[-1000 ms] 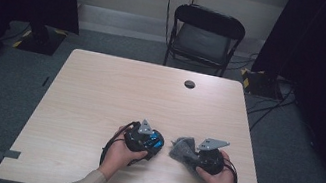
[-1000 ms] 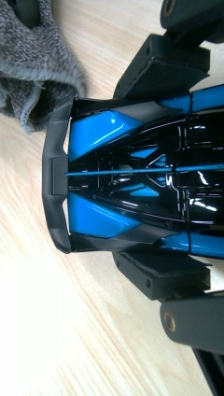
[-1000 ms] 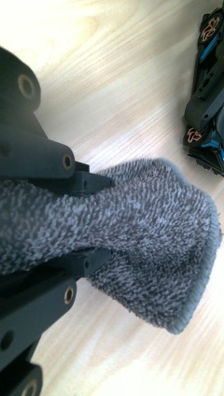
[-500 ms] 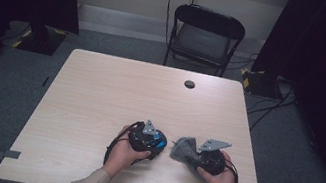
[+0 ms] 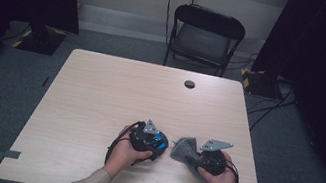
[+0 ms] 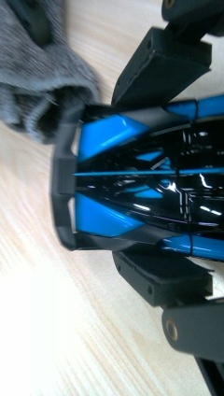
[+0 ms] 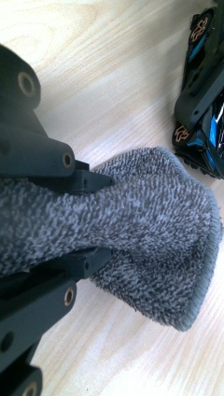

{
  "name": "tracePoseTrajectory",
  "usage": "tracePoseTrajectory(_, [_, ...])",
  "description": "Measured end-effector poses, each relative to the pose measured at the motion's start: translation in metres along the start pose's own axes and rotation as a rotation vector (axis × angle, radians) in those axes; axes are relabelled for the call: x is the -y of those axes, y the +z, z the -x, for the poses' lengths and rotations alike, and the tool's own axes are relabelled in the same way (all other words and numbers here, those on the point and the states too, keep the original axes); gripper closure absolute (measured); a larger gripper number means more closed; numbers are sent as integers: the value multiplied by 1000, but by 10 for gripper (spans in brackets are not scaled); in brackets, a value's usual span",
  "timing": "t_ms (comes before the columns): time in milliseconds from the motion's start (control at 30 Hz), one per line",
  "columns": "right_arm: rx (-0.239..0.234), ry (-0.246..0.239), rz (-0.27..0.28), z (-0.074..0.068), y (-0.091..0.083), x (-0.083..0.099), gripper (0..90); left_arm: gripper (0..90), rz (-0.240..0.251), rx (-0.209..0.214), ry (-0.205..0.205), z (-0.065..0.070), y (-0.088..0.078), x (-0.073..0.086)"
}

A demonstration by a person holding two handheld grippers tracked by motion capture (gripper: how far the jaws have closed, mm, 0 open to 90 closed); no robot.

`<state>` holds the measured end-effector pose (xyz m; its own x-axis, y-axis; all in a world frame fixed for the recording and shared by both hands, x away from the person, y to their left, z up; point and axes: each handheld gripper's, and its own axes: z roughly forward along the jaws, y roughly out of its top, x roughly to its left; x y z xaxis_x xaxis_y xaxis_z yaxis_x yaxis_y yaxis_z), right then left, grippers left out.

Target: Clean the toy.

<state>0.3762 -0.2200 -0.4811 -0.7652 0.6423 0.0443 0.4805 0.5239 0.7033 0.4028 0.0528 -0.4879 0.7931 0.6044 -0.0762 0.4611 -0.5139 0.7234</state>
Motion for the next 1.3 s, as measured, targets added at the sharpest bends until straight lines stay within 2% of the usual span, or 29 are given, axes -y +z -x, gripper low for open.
tracePoseTrajectory(100, [-3, 2, 2, 0, 0, 0, 693, 217, 7, 4, -5, 0, -6, -3])
tracePoseTrajectory(267, [-3, 5, 5, 0, 0, 1, 690, 201, 2, -7, 14, -1, -26, 2])
tracePoseTrajectory(300, [-5, 9, 7, 0, 0, 1, 689, 201, 0, -10, 19, -1, -35, 8])
tracePoseTrajectory(333, [-5, 9, 7, 0, 0, 1, 689, 199, 0, -10, 19, -1, -35, 8])
tracePoseTrajectory(367, [-5, 10, 7, 1, 0, 1, 689, 194, 7, -21, 12, -3, -47, 18])
tracePoseTrajectory(400, [-5, 10, 7, 1, 0, 1, 689, 188, 7, -21, 12, -3, -47, 18])
tracePoseTrajectory(467, [-4, 7, 4, 0, 0, 1, 689, 176, -4, -30, -10, -5, -56, 32])
tracePoseTrajectory(567, [-3, 4, 5, 0, 0, 1, 685, 164, 9, -15, -60, -5, -64, 47])
tracePoseTrajectory(600, [-3, 4, 5, 0, 0, 1, 685, 164, -2, -18, -41, -5, -66, 51])
tracePoseTrajectory(700, [-4, 7, 5, 0, 0, 2, 684, 168, -11, -6, -52, -1, -66, 62])
tracePoseTrajectory(833, [-4, 5, 4, 0, 0, 1, 684, 164, -17, -12, -50, 0, -62, 66])
tracePoseTrajectory(933, [-5, 6, 4, 0, 0, 1, 684, 192, 2, -23, -34, -1, -60, 67])
tracePoseTrajectory(1000, [-6, 7, 4, 1, 0, 1, 684, 229, -1, -20, -8, -2, -60, 65])
tracePoseTrajectory(1033, [-6, 7, 4, 1, 0, 1, 684, 231, 5, -17, -22, -1, -58, 64])
tracePoseTrajectory(1167, [-4, 7, 4, 0, 0, 1, 684, 241, 1, -8, 6, -2, -53, 59])
tracePoseTrajectory(1300, [-4, 7, 3, 0, 0, 1, 684, 244, 5, -9, 5, -1, -51, 58])
